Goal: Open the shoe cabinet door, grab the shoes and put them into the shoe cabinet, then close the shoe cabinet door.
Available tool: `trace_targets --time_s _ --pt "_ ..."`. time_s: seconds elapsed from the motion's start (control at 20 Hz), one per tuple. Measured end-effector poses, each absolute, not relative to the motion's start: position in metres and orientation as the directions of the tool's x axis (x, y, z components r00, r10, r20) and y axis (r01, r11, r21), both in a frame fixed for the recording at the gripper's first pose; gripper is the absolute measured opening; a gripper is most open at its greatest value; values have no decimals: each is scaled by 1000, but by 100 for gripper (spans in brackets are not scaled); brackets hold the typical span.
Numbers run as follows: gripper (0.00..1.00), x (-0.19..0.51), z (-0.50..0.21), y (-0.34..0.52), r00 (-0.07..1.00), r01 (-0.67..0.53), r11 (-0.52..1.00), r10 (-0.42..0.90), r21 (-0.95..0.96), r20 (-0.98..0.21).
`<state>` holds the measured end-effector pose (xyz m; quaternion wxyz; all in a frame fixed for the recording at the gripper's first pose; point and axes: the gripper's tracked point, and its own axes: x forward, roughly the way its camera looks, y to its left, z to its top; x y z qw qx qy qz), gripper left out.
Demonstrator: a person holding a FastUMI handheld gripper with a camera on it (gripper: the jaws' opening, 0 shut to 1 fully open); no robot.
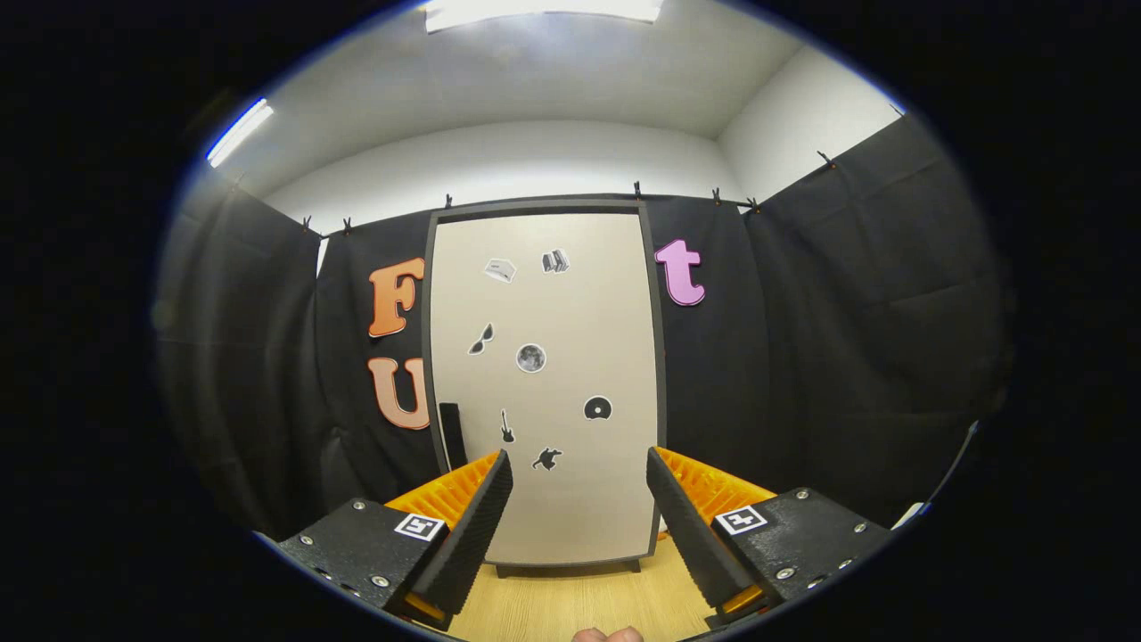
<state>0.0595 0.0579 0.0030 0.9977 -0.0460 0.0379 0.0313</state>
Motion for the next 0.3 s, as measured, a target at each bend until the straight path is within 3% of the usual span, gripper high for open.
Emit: trace_targets --time_s 0.3 --pt "95 59 3 63 995 -70 993 62 -100 -78"
